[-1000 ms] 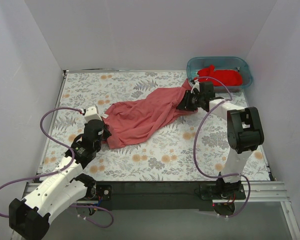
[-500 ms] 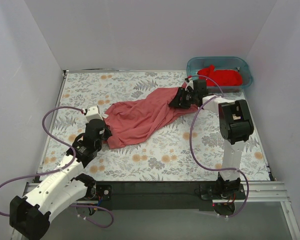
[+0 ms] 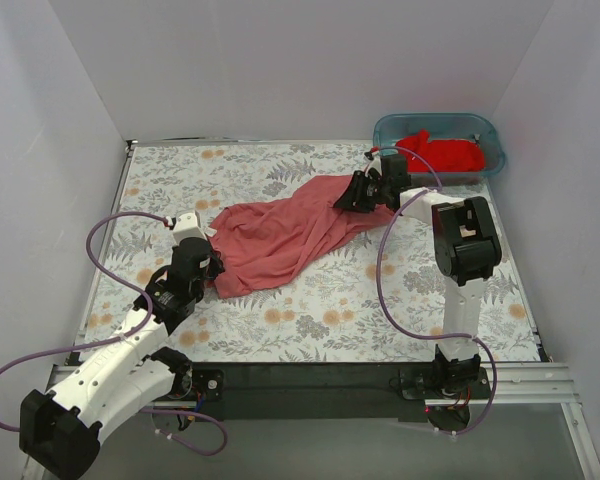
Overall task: Fold and stack the t-shirts
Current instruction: Flatten the tshirt out
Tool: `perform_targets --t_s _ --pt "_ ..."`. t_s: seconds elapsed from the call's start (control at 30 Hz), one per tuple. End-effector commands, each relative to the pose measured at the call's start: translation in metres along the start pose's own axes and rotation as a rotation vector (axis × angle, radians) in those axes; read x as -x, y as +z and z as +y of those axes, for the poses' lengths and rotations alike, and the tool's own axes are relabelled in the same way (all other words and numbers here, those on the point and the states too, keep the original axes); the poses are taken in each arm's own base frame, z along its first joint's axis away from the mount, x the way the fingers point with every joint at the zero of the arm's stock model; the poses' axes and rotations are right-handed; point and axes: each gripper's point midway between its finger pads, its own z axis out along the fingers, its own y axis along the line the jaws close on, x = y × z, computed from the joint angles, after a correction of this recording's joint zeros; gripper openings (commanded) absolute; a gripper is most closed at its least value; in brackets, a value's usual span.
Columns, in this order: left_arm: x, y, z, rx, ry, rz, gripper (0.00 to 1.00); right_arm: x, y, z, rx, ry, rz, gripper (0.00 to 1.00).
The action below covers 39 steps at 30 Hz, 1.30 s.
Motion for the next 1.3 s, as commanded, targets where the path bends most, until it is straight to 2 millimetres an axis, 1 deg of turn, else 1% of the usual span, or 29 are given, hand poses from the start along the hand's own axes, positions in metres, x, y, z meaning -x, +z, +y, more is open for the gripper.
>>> perform_targets --t_s 0.0,0.03,0.1,0.13,0.17,0.23,0.27,0.3,0.33,0.37,0.4,0.43,0.47,0.53,0.57,0.63,0.7,0.73,0.8,0.83,0.9,0.93,0.97,1.0,1.03,1.07,1.1,1.13,1.27 --pt "0.006 0.001 0.000 -0.004 -0.004 -0.023 0.00 0.007 0.003 0.002 0.011 -0.023 -0.025 0.38" --pt "0.006 0.000 0.000 -0.004 -0.003 -0.024 0.00 0.007 0.003 0.003 0.013 -0.029 -0.025 0.35" --pt "0.007 0.000 0.000 -0.002 -0.008 -0.028 0.00 0.009 -0.002 0.005 0.004 -0.037 -0.036 0.24" --pt "0.007 0.000 0.000 -0.002 -0.011 -0.030 0.00 0.010 -0.005 0.007 0.004 -0.045 -0.042 0.16" --pt "0.008 -0.001 0.000 -0.003 -0.013 -0.031 0.00 0.015 -0.013 0.014 0.003 -0.062 -0.061 0.12" --pt "0.013 -0.005 -0.003 -0.010 -0.043 -0.027 0.00 0.005 -0.025 0.010 -0.033 -0.062 -0.039 0.01" --pt "0.016 -0.008 -0.004 -0.013 -0.053 -0.026 0.00 0.010 -0.039 0.019 -0.048 -0.082 -0.061 0.01" --pt "0.019 -0.010 -0.004 -0.008 -0.064 -0.028 0.00 0.009 -0.049 0.018 -0.070 -0.085 -0.061 0.01" --pt "0.025 -0.015 -0.004 -0.001 -0.078 -0.023 0.00 -0.014 -0.061 0.006 -0.126 -0.069 0.003 0.01" --pt "0.028 -0.018 -0.004 0.004 -0.078 -0.020 0.00 -0.010 -0.081 0.011 -0.161 -0.093 -0.024 0.01" --pt "0.031 -0.020 -0.003 0.009 -0.079 -0.017 0.00 -0.016 -0.093 0.006 -0.196 -0.095 -0.015 0.01" --pt "0.033 -0.025 -0.002 0.020 -0.074 0.002 0.00 -0.046 -0.109 -0.007 -0.256 -0.051 0.067 0.01" --pt "0.035 -0.028 -0.002 0.025 -0.081 0.010 0.00 -0.049 -0.132 -0.008 -0.305 -0.085 0.053 0.01" --pt "0.031 -0.034 0.002 0.042 -0.078 0.054 0.00 -0.079 -0.161 -0.022 -0.397 -0.059 0.113 0.01" --pt "0.037 -0.039 -0.001 0.036 -0.105 0.055 0.00 -0.114 -0.190 -0.037 -0.499 -0.015 0.170 0.01" --pt "0.036 -0.047 0.001 0.040 -0.118 0.077 0.00 -0.143 -0.214 -0.045 -0.552 0.009 0.194 0.01" --pt "0.046 -0.058 0.001 0.030 -0.160 0.059 0.00 -0.175 -0.245 -0.052 -0.610 0.055 0.182 0.01" --pt "0.045 -0.062 0.005 0.041 -0.164 0.064 0.00 -0.183 -0.255 -0.052 -0.627 0.073 0.170 0.01" --pt "0.058 -0.074 0.002 0.008 -0.186 0.031 0.00 -0.194 -0.279 -0.052 -0.684 0.113 0.117 0.08" --pt "0.058 -0.078 0.002 -0.004 -0.188 0.039 0.00 -0.190 -0.287 -0.046 -0.684 0.101 0.062 0.14" --pt "0.066 -0.086 -0.001 -0.026 -0.206 0.028 0.00 -0.184 -0.300 -0.036 -0.703 0.123 0.008 0.26" --pt "0.066 -0.089 -0.002 -0.035 -0.209 0.037 0.00 -0.177 -0.306 -0.034 -0.722 0.135 -0.036 0.36" --pt "0.065 -0.091 -0.004 -0.047 -0.214 0.049 0.00 -0.172 -0.310 -0.029 -0.715 0.128 -0.073 0.39" --pt "0.064 -0.092 -0.005 -0.052 -0.216 0.055 0.00 -0.163 -0.312 -0.022 -0.696 0.114 -0.101 0.43" --pt "0.062 -0.093 -0.006 -0.055 -0.222 0.067 0.00 -0.156 -0.311 -0.019 -0.677 0.091 -0.118 0.52" --pt "0.060 -0.093 -0.007 -0.062 -0.225 0.077 0.00 -0.152 -0.311 -0.018 -0.672 0.075 -0.122 0.55" --pt "0.058 -0.093 -0.008 -0.066 -0.228 0.083 0.00 -0.151 -0.304 -0.008 -0.605 0.059 -0.102 0.55" --pt "0.053 -0.093 -0.007 -0.067 -0.229 0.092 0.00 -0.143 -0.298 -0.002 -0.564 0.030 -0.110 0.55" --pt "0.049 -0.093 -0.010 -0.083 -0.248 0.103 0.00 -0.139 -0.262 0.010 -0.399 -0.015 -0.021 0.55"
